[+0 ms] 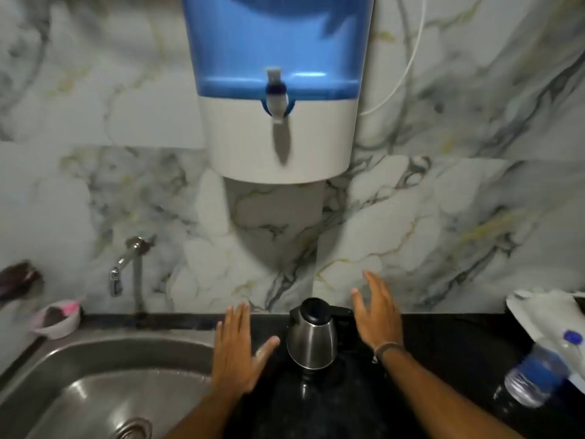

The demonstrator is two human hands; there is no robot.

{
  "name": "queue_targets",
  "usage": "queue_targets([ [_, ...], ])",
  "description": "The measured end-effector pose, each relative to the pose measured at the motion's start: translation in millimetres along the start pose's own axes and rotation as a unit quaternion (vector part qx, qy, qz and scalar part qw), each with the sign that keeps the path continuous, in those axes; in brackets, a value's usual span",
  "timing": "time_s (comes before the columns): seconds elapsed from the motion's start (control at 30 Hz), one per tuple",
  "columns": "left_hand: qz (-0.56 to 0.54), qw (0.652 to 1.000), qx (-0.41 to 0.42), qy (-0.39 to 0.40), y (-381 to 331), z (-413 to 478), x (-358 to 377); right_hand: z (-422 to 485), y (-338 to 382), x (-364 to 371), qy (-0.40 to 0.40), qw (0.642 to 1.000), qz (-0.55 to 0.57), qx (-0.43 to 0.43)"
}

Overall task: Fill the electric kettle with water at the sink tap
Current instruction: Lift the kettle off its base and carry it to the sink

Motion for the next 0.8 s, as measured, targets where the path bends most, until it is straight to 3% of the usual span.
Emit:
queue_targets([
  [0.13,-0.018,0.992,-0.036,0.117,-3,0,91,15,-43,60,0.114,0.991,0.007,0.064],
  [0.27,-0.078,0.979,-0.092,0.162,-13,8,149,31,-73,109,0.208,0.972,-0.045,0.104],
  [0.4,-0.175,0.965,-0.128,0.146,-24,11,178,38,-89,141,0.275,0.949,-0.082,0.128],
  [0.57,-0.287,0.933,-0.185,0.113,-18,14,204,42,-91,157,0.303,0.938,-0.110,0.127],
  [0.8,-0.272,0.923,-0.262,0.079,-16,9,211,47,-89,161,0.316,0.933,-0.107,0.133],
])
Point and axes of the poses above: each hand's wrist, its own z-axis towards the middle knuckle, its own x-axis out of the palm, y = z × x, the point moved 9 cm from there along z, towards the middle knuckle, and after that the axes turned 6 degrees about -x, right-handed, at the moved point
